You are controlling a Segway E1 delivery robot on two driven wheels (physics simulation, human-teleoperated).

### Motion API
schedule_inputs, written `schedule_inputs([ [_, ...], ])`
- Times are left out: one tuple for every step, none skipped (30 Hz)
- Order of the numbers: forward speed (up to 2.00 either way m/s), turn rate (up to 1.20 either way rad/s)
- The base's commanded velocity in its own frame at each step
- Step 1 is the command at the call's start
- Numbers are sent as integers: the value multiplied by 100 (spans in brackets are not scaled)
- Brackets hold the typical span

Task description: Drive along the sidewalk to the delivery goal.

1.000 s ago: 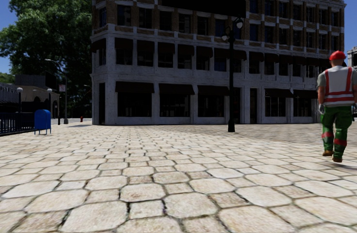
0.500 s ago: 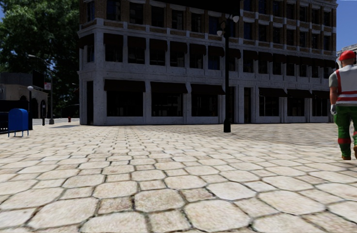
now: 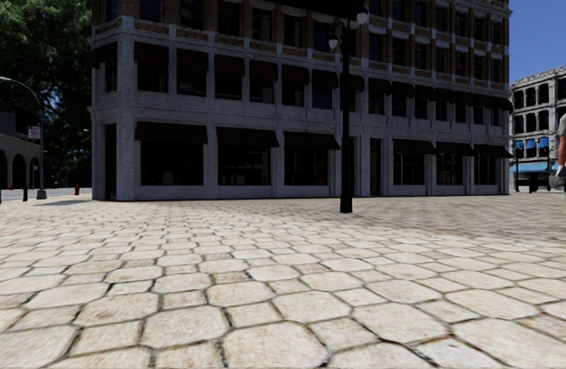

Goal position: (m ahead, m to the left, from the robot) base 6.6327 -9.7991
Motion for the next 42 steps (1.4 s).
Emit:
schedule_inputs([
  [200,-39],
  [200,-40],
  [200,-40],
  [200,-41],
  [200,-41],
  [200,-44],
  [200,-47],
  [200,-47],
  [200,-48],
  [200,-48],
  [200,-48],
  [200,-48],
  [200,-48],
  [200,-48],
  [200,-48],
  [200,-48],
  [200,-48],
  [200,-48],
  [200,-48],
  [200,-48],
  [200,-48],
  [200,-49],
  [200,-55],
  [200,-58],
  [200,-58],
  [200,-58],
  [200,-59],
  [200,-59],
  [194,-60],
  [192,-60],
  [192,-60],
  [190,-61],
  [189,-61],
  [189,-61],
  [189,-61],
  [188,-61],
  [188,-61],
  [187,-61],
  [181,-61],
  [181,-61],
  [171,-61],
  [153,-52],
])
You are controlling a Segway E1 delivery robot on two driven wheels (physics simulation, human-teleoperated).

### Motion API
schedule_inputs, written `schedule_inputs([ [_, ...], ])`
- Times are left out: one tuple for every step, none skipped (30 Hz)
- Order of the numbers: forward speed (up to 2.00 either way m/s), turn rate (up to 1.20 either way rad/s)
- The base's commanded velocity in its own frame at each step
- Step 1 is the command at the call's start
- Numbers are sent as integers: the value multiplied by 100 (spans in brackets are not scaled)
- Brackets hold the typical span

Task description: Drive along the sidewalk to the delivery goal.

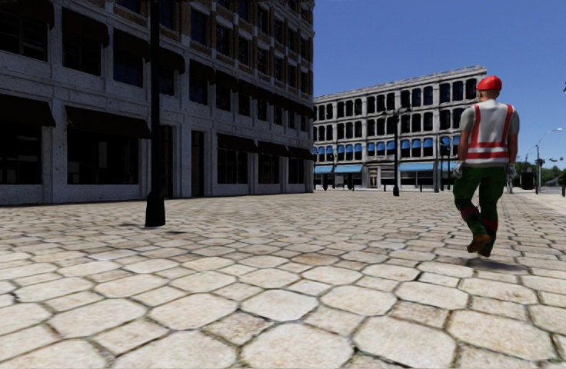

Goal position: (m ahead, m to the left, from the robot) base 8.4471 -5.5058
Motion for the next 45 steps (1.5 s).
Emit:
schedule_inputs([
  [153,-52],
  [153,-52],
  [153,-52],
  [153,-52],
  [153,-52],
  [153,-52],
  [153,-52],
  [153,-52],
  [153,-52],
  [153,-52],
  [153,-52],
  [153,-52],
  [153,-52],
  [153,-51],
  [153,-51],
  [153,-51],
  [153,-51],
  [153,-51],
  [153,-51],
  [153,-51],
  [153,-51],
  [153,-51],
  [153,-51],
  [153,-51],
  [153,-51],
  [153,-51],
  [153,-51],
  [153,-51],
  [153,-51],
  [153,-51],
  [153,-51],
  [153,-51],
  [153,-51],
  [153,-51],
  [153,-51],
  [153,-51],
  [153,-51],
  [153,-51],
  [153,-50],
  [153,-50],
  [153,-44],
  [153,-41],
  [153,-39],
  [153,-39],
  [153,-39],
])
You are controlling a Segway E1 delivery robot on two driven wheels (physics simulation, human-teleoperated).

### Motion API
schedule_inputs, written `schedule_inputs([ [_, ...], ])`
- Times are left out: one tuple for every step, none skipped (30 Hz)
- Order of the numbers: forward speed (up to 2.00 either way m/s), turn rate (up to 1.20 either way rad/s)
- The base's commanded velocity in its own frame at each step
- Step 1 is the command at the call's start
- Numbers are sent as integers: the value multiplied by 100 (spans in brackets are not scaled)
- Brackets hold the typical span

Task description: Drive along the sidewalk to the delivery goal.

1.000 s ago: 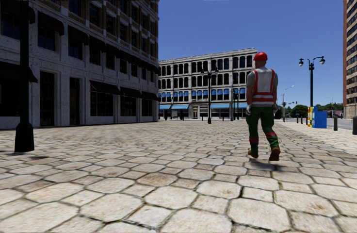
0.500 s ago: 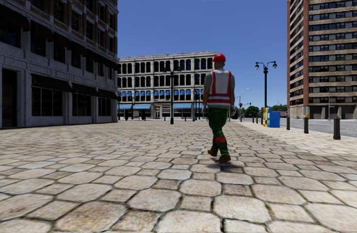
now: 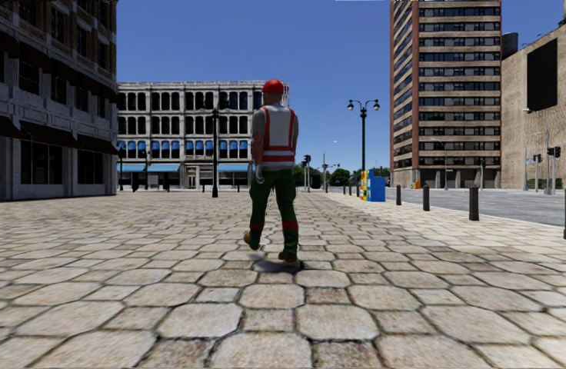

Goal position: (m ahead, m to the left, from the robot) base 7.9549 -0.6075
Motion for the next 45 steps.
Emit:
schedule_inputs([
  [153,-39],
  [153,-39],
  [153,-39],
  [153,-39],
  [153,-39],
  [153,-39],
  [153,-39],
  [153,-39],
  [153,-39],
  [153,-26],
  [153,-3],
  [153,0],
  [153,0],
  [153,0],
  [153,0],
  [153,0],
  [153,0],
  [153,0],
  [153,0],
  [153,0],
  [153,0],
  [153,0],
  [153,0],
  [153,0],
  [153,0],
  [153,0],
  [153,0],
  [153,0],
  [153,0],
  [153,0],
  [153,0],
  [153,0],
  [153,0],
  [153,0],
  [153,0],
  [153,0],
  [153,0],
  [153,0],
  [153,0],
  [153,0],
  [153,0],
  [153,0],
  [153,0],
  [153,0],
  [153,0],
])
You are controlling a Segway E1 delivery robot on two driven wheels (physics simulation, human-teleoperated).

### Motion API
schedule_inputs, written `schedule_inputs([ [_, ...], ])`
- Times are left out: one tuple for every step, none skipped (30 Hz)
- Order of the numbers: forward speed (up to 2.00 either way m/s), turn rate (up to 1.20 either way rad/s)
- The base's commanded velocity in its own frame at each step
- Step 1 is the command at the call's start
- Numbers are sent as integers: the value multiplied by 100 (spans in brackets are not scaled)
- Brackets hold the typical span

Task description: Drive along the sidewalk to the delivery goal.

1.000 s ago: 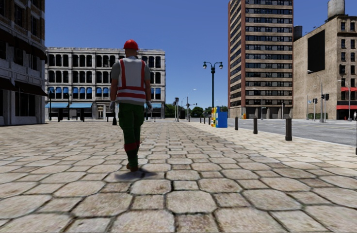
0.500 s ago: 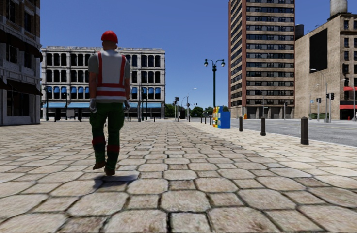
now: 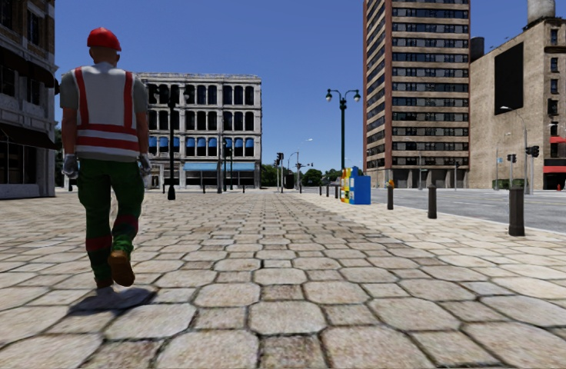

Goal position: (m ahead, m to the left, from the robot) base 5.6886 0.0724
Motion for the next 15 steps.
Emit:
schedule_inputs([
  [152,0],
  [152,0],
  [152,0],
  [152,0],
  [200,0],
  [200,0],
  [200,0],
  [200,0],
  [200,0],
  [200,5],
  [200,7],
  [200,7],
  [200,8],
  [200,9],
  [200,9],
])
